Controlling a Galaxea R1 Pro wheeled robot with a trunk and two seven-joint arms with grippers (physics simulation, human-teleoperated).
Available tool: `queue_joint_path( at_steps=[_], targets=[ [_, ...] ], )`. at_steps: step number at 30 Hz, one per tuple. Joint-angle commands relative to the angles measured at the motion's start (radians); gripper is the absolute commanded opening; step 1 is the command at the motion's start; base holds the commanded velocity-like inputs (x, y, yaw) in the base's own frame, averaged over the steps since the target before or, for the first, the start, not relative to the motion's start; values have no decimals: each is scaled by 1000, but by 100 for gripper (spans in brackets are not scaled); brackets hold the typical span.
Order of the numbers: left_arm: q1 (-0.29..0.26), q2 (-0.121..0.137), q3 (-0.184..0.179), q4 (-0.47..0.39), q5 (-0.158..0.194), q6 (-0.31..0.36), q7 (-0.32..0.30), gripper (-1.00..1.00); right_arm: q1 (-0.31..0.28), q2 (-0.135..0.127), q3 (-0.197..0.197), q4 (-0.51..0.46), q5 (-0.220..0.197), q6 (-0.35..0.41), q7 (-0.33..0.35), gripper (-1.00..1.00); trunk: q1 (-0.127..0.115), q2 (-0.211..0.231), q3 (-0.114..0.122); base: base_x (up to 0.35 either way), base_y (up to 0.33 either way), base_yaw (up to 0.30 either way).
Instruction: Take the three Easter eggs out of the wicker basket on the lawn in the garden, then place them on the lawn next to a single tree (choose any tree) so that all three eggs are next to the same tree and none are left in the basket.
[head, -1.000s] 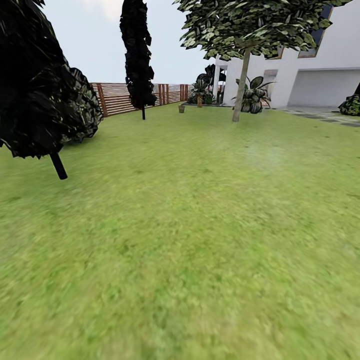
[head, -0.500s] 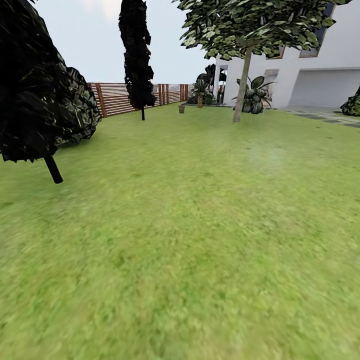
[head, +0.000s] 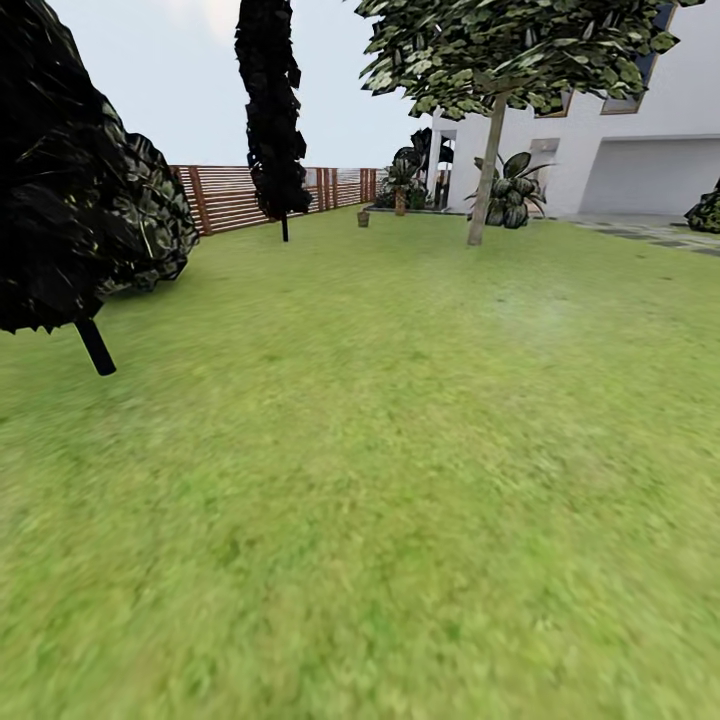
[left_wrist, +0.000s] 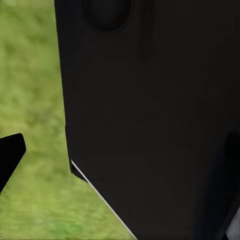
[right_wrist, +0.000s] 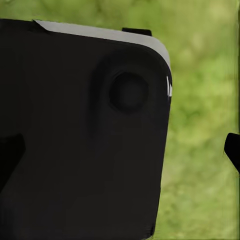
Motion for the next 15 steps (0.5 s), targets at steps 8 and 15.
queue_joint_path(
  at_steps=[8,15],
  targets=[
    [1,0,1,-2,2,0,-2,100,-5,4,1,-42,4,-2,0,100,1,0,-1,339,0,0],
    [1,0,1,-2,2,0,-2,100,-5,2,5,-34,6,-2,1,100,1,0,-1,339,0,0]
  ],
)
